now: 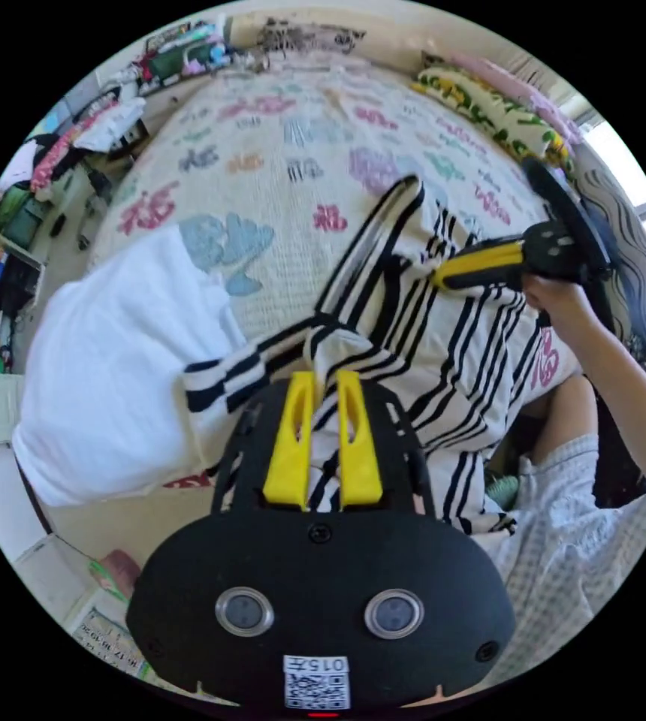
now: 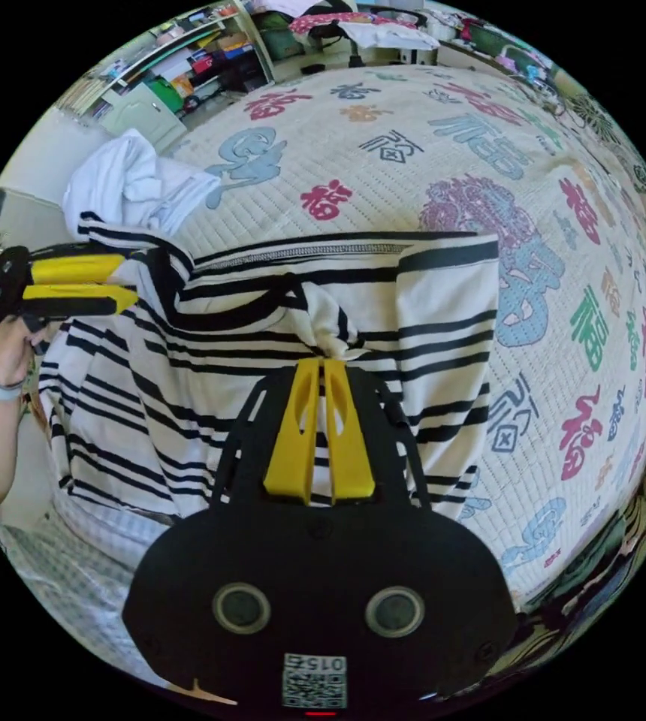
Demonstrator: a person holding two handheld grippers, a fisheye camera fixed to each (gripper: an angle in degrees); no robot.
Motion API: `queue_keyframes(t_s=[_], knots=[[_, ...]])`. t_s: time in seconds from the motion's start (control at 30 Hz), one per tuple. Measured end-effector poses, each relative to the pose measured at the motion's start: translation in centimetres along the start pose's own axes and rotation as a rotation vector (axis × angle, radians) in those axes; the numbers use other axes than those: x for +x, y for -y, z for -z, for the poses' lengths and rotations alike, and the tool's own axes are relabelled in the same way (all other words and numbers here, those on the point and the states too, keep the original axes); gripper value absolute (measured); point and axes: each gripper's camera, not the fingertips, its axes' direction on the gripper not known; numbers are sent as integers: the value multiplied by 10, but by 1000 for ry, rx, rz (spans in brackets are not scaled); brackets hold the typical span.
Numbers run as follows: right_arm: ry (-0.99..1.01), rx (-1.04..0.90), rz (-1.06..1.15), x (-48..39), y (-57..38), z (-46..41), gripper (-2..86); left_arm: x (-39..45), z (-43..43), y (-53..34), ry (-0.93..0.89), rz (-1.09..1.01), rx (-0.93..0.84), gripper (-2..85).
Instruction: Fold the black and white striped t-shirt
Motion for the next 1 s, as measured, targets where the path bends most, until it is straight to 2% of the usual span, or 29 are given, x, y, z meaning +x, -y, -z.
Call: queue_keyframes(t_s=[0.07,0.13,0.2,0.27,0.33,0.4,0.57,0.63,0.7,0.77,0.83,0.9,1.0], knots=[[57,86,-20,11,-16,18,-5,17,16,-8,-79,-71,68,13],[96,189,-85,28,-45,40,-6,48,38,-29,-281,-188,181,4],[131,312,-242,61,-101,62,-3,72,42,-43,-408,-223,226,1],[173,336,-366,85,-142,66,8,95,31,-47,-503,-233,234,-2],[255,320,-496,103,-181,62,22,124,-2,-35,-625,-241,143,-3],[430,351,-642,108,-232,51,55,140,-20,-19,-678,-237,60,0],[632,337,-747,68,-291,23,81,159,-8,5,-637,-341,-87,44],[717,349,-748,53,-301,15,89,164,5,10,-697,-423,-183,56],[796,368,-734,38,-304,6,107,166,25,13,-752,-489,-203,60],[795,364,-716,29,-302,2,113,161,56,22,-709,-512,-130,62],[789,360,-695,21,-301,0,117,157,94,43,-522,-516,-18,69],[715,322,-678,11,-302,-5,121,167,117,64,-414,-556,46,80],[628,289,-706,4,-308,-12,124,214,129,98,-239,-707,50,95]])
